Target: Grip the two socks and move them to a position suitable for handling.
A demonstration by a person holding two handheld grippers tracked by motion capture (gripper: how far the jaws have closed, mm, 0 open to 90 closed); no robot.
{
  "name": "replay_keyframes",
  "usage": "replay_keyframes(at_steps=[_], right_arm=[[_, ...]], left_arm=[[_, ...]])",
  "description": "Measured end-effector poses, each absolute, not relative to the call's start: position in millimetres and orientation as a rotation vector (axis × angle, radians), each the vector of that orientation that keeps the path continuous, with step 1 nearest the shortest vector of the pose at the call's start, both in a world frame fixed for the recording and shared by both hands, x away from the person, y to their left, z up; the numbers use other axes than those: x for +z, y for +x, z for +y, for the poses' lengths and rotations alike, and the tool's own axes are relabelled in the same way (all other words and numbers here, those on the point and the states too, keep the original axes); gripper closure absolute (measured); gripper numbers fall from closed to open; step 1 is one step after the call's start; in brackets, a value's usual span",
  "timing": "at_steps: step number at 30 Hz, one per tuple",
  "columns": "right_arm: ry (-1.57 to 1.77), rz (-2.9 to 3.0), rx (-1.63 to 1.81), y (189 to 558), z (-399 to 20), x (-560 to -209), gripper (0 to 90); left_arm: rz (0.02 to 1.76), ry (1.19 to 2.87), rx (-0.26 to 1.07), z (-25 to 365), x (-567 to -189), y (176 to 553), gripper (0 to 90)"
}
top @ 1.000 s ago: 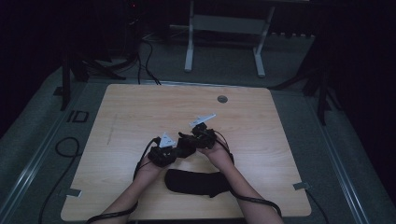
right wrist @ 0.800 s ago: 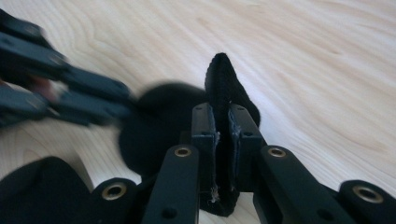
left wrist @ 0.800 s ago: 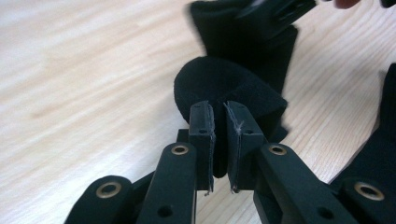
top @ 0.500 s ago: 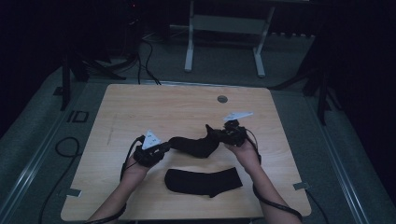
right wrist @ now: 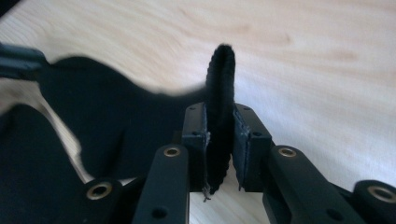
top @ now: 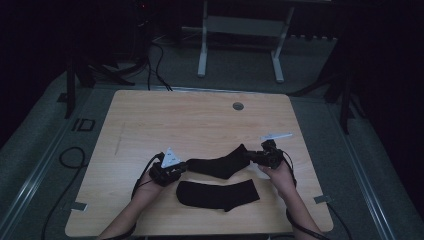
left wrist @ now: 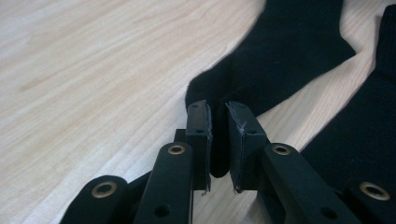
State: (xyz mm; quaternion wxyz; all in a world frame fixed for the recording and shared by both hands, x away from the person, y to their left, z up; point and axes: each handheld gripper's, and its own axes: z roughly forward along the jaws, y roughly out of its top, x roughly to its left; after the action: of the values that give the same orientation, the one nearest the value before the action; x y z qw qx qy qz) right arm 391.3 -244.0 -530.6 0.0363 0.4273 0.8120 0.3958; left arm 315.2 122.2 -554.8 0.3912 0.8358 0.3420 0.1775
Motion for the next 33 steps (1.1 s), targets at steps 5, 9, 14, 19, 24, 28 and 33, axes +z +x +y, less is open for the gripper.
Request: replay_keyframes(at_steps=[5,9,14,19,24,28,33], right_arm=[[1.365,2.477,1.198,389.9,-253.8,-539.0,61.4],[1.359,2.467,1.169,389.1,-258.9,-536.2,57.0],[1.322,2.463,1.116,391.3,-257.1,-529.5,55.0],[1.327,2.464,1.117,401.4,-250.3,-527.5,56.6],[1.332,2.491,1.066,414.5,-237.8,-534.0,59.1],[1.313,2.528,0.987,418.0,-228.4,-542.2,60.8],[1.250,2.528,0.887,415.4,-221.3,-547.2,69.0]], left_arm=[[0.926,2.096,0.416,133.1,-556.0,313.8,63.2],[0.974,2.070,0.438,147.5,-553.6,311.6,47.0],[1.004,2.048,0.418,161.7,-549.1,313.2,44.4],[1.026,2.050,0.393,156.1,-548.9,324.3,44.5],[1.024,2.084,0.379,142.3,-554.0,340.3,44.7],[1.026,2.127,0.374,130.6,-558.5,349.4,47.8],[1.046,2.163,0.377,125.3,-564.9,359.3,53.1]])
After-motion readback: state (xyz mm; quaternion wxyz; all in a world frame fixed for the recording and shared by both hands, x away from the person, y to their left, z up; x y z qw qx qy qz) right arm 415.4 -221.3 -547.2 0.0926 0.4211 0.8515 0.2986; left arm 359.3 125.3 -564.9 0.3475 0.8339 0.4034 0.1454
